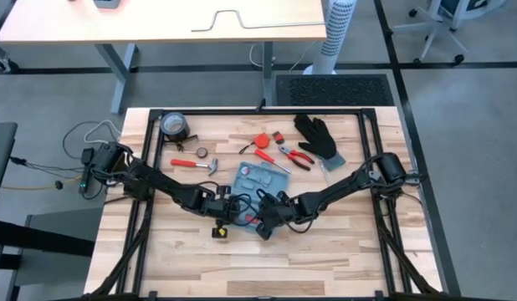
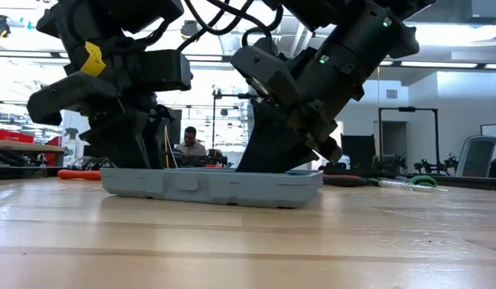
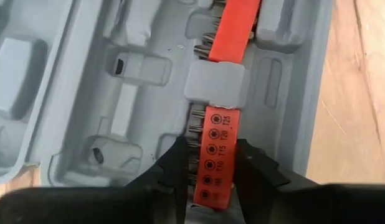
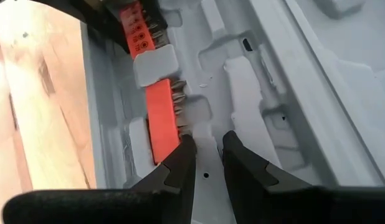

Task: Prefit tool cases
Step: Remove the left orange terminal block from the gray toolbox

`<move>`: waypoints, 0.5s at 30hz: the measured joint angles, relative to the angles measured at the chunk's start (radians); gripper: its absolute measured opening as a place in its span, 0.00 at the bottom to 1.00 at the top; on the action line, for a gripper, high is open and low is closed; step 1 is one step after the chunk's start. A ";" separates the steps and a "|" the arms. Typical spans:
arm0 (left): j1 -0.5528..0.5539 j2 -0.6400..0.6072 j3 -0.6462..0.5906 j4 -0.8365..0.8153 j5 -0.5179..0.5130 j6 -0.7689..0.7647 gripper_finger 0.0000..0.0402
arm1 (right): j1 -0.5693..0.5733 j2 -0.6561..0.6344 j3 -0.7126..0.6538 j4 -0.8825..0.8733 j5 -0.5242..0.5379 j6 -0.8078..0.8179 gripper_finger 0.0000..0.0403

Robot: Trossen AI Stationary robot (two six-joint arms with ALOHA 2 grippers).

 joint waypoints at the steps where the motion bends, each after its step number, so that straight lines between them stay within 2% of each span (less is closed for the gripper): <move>1: 0.000 -0.001 0.000 -0.005 0.002 0.000 0.22 | 0.006 0.009 0.000 0.004 0.005 0.014 0.22; 15: -0.001 -0.064 0.011 -0.006 -0.066 0.000 0.22 | 0.034 0.028 0.000 0.025 -0.018 0.071 0.22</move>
